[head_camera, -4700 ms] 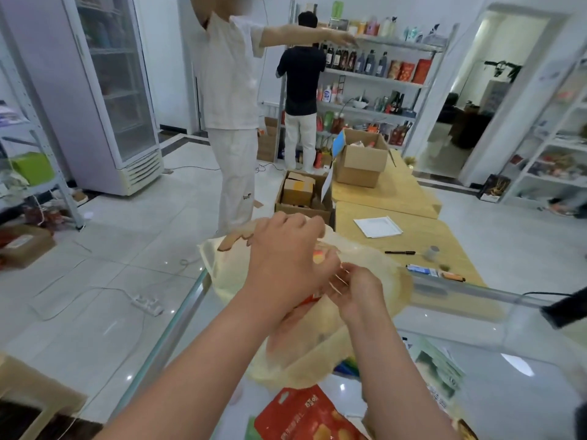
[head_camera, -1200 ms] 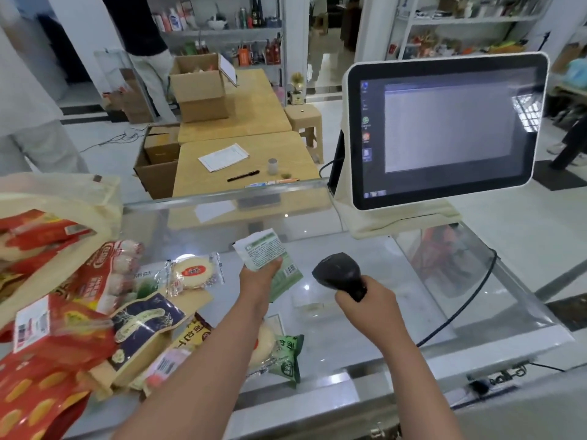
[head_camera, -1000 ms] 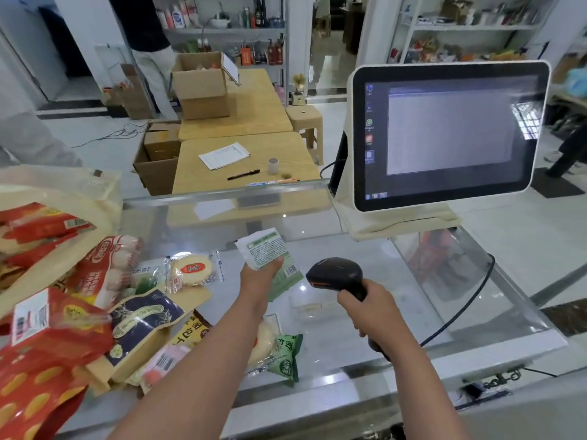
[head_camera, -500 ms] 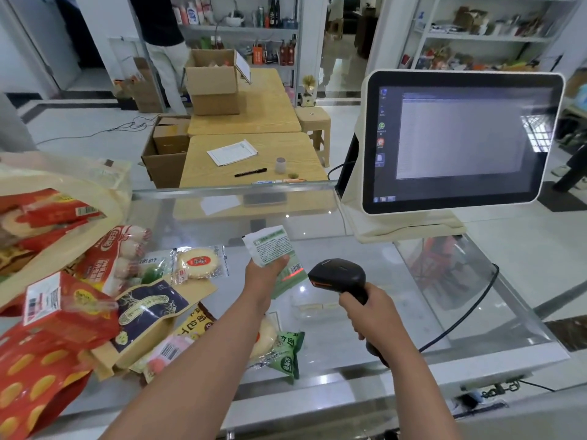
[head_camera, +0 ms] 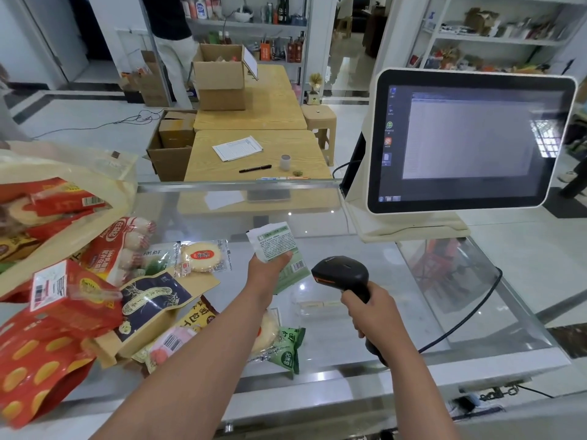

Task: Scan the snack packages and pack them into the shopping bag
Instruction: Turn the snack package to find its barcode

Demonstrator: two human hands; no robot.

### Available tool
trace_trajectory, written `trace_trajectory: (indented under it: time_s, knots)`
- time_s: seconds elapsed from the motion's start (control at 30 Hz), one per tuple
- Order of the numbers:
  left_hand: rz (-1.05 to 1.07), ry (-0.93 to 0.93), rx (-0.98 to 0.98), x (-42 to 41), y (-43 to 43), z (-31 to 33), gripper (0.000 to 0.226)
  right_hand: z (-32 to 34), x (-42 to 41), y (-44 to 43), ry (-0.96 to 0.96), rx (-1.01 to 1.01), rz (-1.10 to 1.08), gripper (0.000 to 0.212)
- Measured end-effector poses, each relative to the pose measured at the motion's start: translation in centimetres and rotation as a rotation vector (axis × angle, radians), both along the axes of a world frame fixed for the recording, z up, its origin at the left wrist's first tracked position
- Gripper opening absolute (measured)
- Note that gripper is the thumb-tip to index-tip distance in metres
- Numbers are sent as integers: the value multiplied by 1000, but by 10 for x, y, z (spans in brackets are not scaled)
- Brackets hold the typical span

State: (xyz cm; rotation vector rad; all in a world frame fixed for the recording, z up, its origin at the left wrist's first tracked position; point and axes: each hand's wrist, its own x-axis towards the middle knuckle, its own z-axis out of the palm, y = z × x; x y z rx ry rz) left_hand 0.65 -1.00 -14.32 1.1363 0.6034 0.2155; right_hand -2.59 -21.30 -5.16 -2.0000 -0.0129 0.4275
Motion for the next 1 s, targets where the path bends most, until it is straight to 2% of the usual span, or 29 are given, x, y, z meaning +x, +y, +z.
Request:
trace_trajectory:
  time_s: [0.4, 0.63, 0.73, 0.87, 1.0]
  knots:
    - [7, 7, -5, 0, 0, 2, 29, -3, 5, -1, 37, 11, -59, 25]
    - [12, 17, -2, 0, 0, 2, 28, -6, 4, 2, -15, 10, -16, 17]
    - [9, 17, 5, 0, -1, 2, 29, -12, 4, 6, -95, -52, 20, 7]
    - [5, 10, 2, -1, -1, 5, 31, -24, 2, 9, -113, -109, 72, 22]
    - [26, 47, -72, -2, -1, 14, 23, -41, 3, 11, -160, -212, 56, 15]
